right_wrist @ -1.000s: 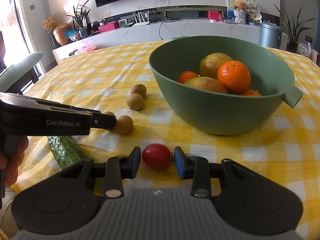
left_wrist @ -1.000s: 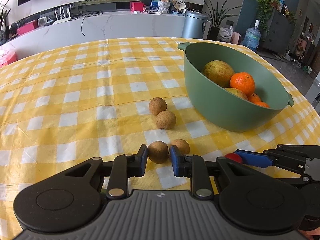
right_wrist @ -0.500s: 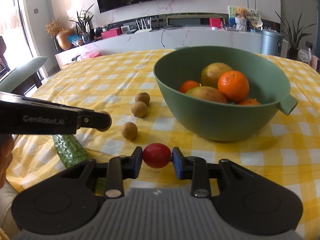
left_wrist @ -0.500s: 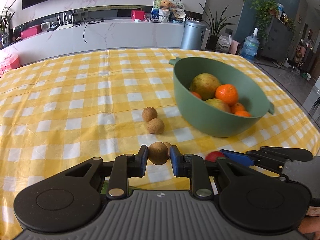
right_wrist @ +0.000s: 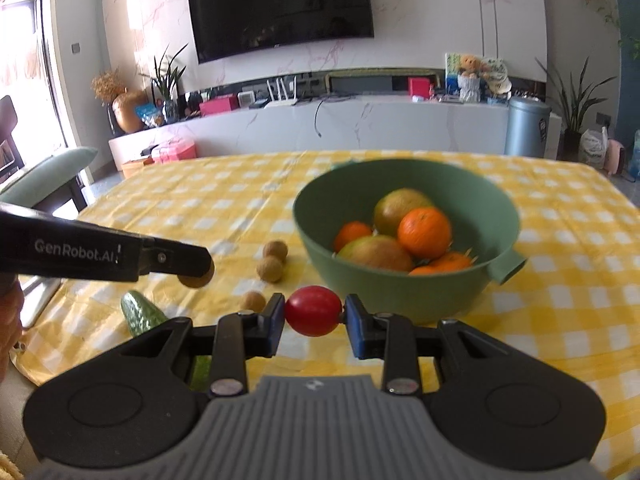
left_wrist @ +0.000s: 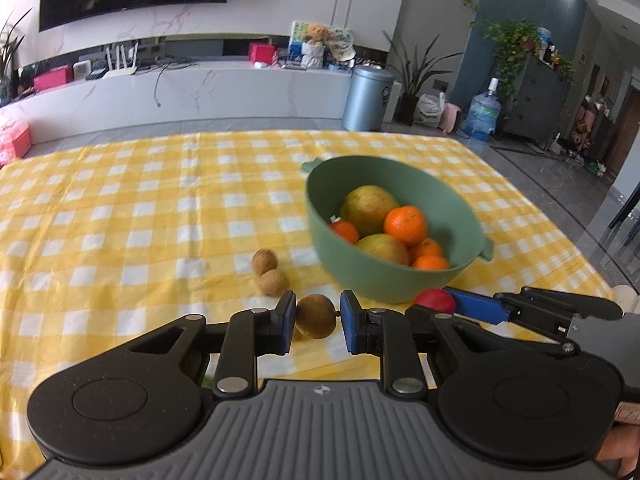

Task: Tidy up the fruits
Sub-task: 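Carry both fruits over the colander and open both tools to drop them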

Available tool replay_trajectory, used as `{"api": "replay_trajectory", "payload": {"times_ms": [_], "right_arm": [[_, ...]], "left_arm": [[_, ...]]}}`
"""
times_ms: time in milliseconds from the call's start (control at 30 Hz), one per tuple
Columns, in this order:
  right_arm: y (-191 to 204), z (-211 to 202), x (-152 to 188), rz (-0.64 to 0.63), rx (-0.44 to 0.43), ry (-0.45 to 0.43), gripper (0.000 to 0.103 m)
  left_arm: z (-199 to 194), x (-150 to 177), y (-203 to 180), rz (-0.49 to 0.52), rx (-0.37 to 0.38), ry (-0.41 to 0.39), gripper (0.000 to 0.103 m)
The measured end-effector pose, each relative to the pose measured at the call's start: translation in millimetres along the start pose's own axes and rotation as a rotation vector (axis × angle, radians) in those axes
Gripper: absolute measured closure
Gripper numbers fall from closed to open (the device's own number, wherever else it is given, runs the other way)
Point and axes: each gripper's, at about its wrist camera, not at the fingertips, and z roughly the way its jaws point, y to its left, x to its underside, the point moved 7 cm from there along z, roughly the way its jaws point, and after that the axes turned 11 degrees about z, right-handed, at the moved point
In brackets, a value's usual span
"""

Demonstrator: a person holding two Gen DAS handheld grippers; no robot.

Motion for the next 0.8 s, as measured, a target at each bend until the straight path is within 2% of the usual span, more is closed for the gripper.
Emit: {"api": "replay_trajectory", "payload": {"times_ms": [300, 433, 567, 667, 800], "right_arm": [[-18, -19, -43, -0.066, 0.019, -0.035, 0.074], [-30, -17, -60, -0.123, 0.029, -0.023, 0.074], [-47, -13, -77, -0.177, 0.057, -0.028, 0.074], [-60, -4, -85, -0.221, 0.069, -0.001, 0.074], [-78, 21, -89, -0.261, 0.091, 0.093, 0.074]], "left_arm": [[3, -32, -25, 0.05, 0.051, -0.049, 0.077], [15, -44, -32, 0.044, 0.086, -0.045, 0.077], [26, -51, -39, 0.075, 0.091, -0.036, 0.077], [35, -52, -38, 0.075, 0.093, -0.023, 0.077], [49, -53, -37, 0.066, 0.103, 0.006, 0.077]]}}
